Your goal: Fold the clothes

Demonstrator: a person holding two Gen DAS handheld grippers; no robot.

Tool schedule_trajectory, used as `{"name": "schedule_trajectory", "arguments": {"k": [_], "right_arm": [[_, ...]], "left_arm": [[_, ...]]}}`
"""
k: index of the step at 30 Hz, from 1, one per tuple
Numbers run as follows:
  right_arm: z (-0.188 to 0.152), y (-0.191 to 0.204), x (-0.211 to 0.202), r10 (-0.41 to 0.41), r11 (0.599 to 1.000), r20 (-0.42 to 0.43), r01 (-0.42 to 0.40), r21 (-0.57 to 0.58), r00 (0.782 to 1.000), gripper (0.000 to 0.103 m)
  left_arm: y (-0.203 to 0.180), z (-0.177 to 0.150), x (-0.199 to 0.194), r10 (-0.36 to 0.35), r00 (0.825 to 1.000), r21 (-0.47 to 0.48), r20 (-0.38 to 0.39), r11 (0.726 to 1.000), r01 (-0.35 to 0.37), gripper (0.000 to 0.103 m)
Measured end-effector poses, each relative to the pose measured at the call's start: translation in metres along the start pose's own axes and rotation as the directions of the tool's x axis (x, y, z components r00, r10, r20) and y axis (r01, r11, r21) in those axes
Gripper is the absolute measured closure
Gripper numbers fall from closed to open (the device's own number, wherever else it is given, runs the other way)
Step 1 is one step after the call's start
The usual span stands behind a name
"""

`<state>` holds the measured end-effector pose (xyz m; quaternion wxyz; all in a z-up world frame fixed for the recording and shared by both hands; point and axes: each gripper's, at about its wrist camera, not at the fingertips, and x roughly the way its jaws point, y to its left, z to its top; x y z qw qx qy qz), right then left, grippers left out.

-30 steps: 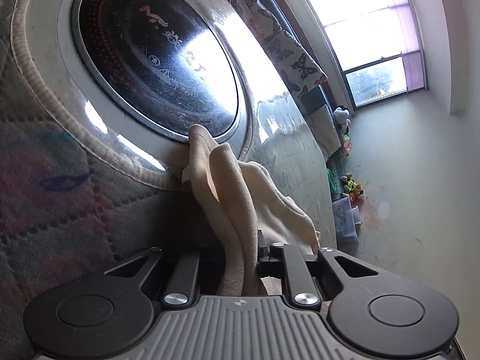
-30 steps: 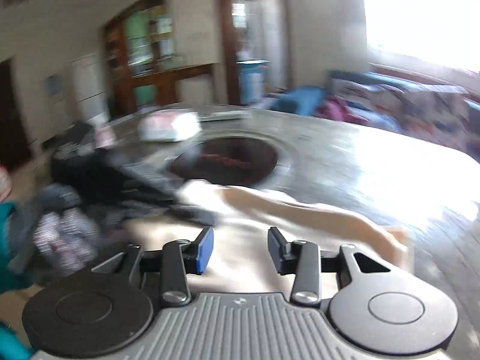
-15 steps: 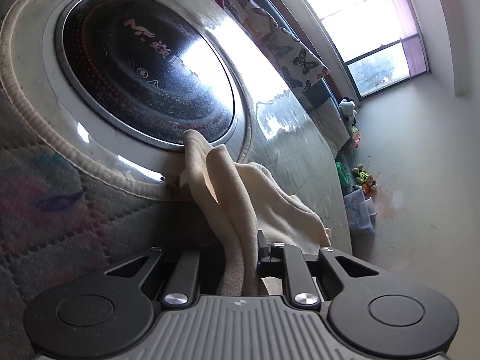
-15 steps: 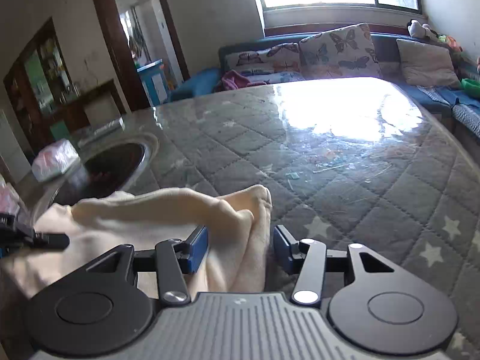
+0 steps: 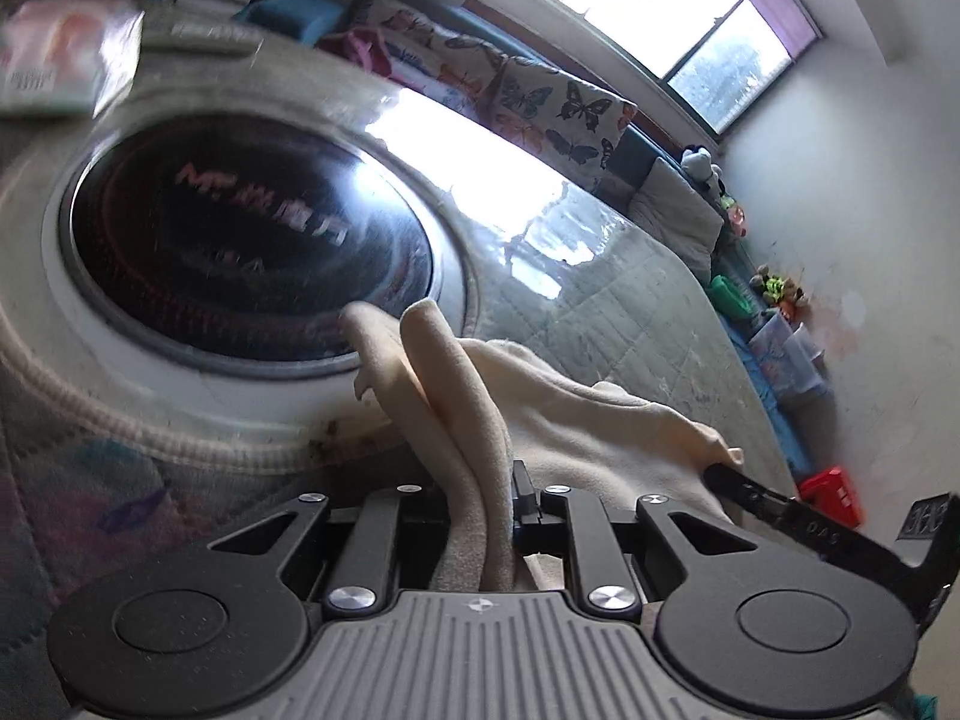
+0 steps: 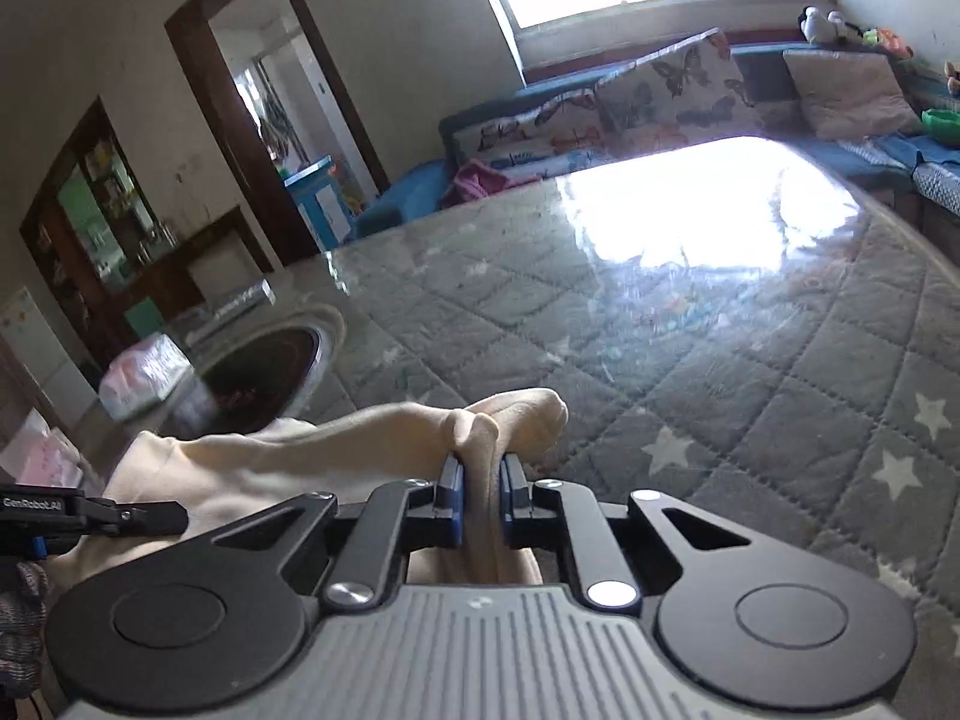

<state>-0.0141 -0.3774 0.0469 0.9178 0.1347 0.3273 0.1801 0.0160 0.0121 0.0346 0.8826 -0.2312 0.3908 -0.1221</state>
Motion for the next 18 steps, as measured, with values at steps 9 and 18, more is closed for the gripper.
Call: {"name": "schedule_trajectory", "arguments": {"k": [9, 18], "right_arm": [[0.010, 0.014, -0.046, -0.016, 1.000, 0.119, 0.019, -0.023, 0.993, 0.093], [0.014, 0.003, -0.083, -0.082, 0.997, 0.204, 0.077, 0.029, 0.976, 0.093]], "left_arm": [[-0.046, 0.005, -0.007, 0.037, 0.998, 0.197, 0.048, 0.979, -0.046, 0.086], [-0.085, 0.007, 0.000, 0.009, 0.999, 0.287, 0.053, 0.958, -0.024, 0.086]]}}
